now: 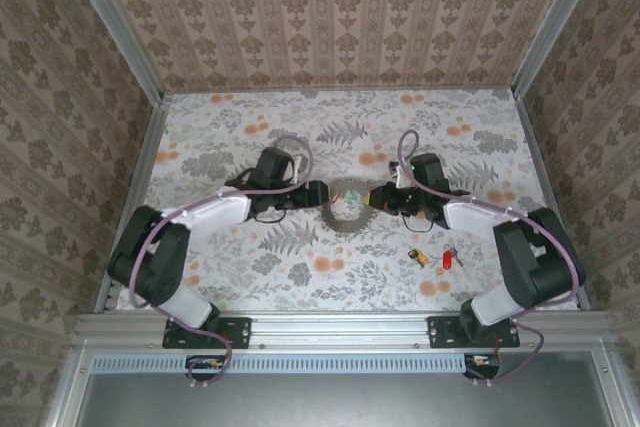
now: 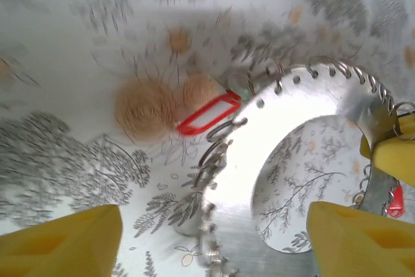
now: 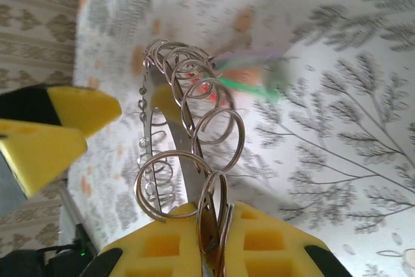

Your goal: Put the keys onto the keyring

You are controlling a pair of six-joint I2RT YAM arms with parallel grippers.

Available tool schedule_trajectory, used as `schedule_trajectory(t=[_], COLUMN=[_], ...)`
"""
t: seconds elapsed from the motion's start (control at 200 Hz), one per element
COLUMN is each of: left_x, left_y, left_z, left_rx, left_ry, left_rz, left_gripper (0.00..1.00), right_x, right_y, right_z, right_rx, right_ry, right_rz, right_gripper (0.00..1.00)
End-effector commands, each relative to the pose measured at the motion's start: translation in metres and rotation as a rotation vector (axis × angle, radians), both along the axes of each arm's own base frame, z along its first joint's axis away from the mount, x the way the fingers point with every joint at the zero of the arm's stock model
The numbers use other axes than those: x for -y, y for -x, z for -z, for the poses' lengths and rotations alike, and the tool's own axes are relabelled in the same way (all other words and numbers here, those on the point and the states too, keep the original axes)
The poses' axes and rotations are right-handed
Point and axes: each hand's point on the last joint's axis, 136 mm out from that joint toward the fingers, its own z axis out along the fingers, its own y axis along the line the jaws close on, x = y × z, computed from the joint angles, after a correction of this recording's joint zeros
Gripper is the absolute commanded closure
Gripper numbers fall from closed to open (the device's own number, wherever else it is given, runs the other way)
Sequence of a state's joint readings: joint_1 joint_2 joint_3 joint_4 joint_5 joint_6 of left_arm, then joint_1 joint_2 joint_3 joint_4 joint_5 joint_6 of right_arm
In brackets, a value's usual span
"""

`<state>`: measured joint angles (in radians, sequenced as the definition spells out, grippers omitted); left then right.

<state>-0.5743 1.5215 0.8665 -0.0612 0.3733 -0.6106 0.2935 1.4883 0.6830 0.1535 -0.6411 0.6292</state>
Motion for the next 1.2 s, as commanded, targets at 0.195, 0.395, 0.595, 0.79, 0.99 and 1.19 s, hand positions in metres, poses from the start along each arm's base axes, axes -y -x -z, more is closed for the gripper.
schedule_trajectory(t=[0.195, 0.395, 0.595, 0.79, 0.99, 1.19], left_x=[-0.008, -0.001, 0.003, 0.009, 0.01, 0.011], left_y=[-0.007, -0.001, 0.006, 0.013, 0.019, 0.019], left_z=[-0.099, -0.131, -0.142, -0.156, -0.162, -0.17], left_rx=[0.148, 0.156, 0.158, 0.167, 0.168, 0.179], left_ry=[0.265, 0.387, 0.436, 0.492, 0.514, 0.524], left_rz=[0.055, 0.151, 0.193, 0.251, 0.281, 0.289], left_gripper=[0.11, 0.17, 0.33, 0.51, 0.64, 0.79], right_x=[-0.018, -0.025, -0.03, -0.032, -0.035, -0.036], right_y=[0.007, 0.003, -0.001, -0.004, -0.01, -0.016], right_z=[-0.112, -0.132, -0.136, -0.134, -0.139, -0.143], right_rx=[0.226, 0.234, 0.215, 0.196, 0.201, 0.206], right_ry=[-0.206, -0.238, -0.248, -0.247, -0.255, -0.253], right_rz=[-0.191, -0.25, -0.277, -0.297, -0.307, -0.312], right_gripper=[1.0, 1.0, 1.0, 1.0, 1.0, 0.98])
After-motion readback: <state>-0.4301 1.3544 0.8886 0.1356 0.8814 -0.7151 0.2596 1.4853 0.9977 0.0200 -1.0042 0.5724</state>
